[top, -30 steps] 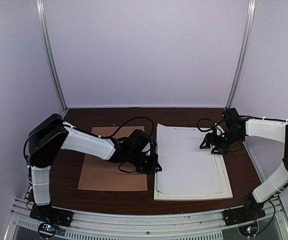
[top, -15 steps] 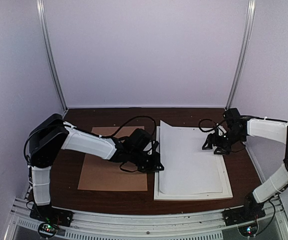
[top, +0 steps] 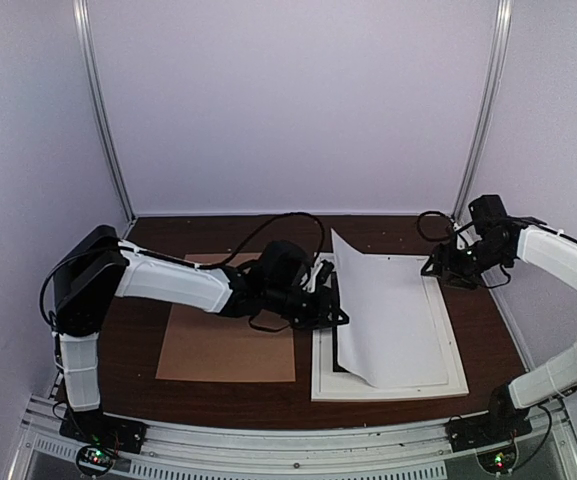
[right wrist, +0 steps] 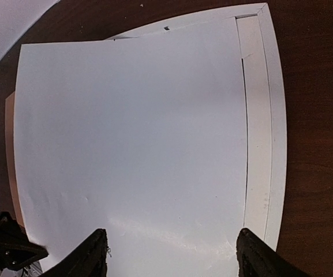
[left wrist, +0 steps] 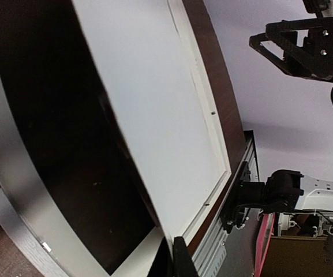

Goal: Put the photo into the frame
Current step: Place the photo on the mat board.

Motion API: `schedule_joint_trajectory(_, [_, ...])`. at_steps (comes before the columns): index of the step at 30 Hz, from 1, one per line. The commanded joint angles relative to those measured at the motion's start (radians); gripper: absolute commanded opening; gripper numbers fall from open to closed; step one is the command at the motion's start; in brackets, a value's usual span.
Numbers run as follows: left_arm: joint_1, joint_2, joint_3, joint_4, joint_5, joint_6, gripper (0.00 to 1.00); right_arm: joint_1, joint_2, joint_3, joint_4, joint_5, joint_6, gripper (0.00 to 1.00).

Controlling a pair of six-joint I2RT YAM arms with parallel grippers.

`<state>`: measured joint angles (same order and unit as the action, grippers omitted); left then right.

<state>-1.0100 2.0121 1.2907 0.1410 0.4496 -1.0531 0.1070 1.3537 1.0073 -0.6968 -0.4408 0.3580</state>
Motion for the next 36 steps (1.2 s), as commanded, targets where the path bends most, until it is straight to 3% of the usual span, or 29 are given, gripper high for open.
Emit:
schedule_joint_trajectory(1, [-0.007, -0.062, 0.09, 0.084, 0.036, -0.003, 0.0, -0.038, -0.053, 0.037, -0.061, 0.034, -0.025, 0.76])
schedule_joint_trajectory(15, [-0.028, 0.061, 0.551, 0.001, 0.146, 0.07, 0.0, -0.169, -0.129, 0.111, -0.147, 0.05, -0.05, 0.77])
schedule_joint_trajectory(19, [-0.048, 0.074, 0.618, -0.001, 0.192, 0.139, 0.0, -0.182, -0.148, 0.12, -0.151, 0.07, -0.045, 0.77])
schedule_joint_trajectory(23, [-0.058, 0.081, 0.567, 0.045, 0.243, 0.158, 0.0, -0.198, -0.155, 0.123, -0.15, 0.071, -0.042, 0.77])
schedule_joint_trajectory(30, [-0.066, 0.081, 0.348, 0.1, 0.255, 0.127, 0.0, -0.208, -0.152, 0.116, -0.147, 0.076, -0.044, 0.77])
schedule_joint_trajectory(36, [-0.082, 0.031, 0.212, -0.036, 0.201, 0.157, 0.0, -0.209, -0.144, 0.113, -0.144, 0.067, -0.045, 0.77])
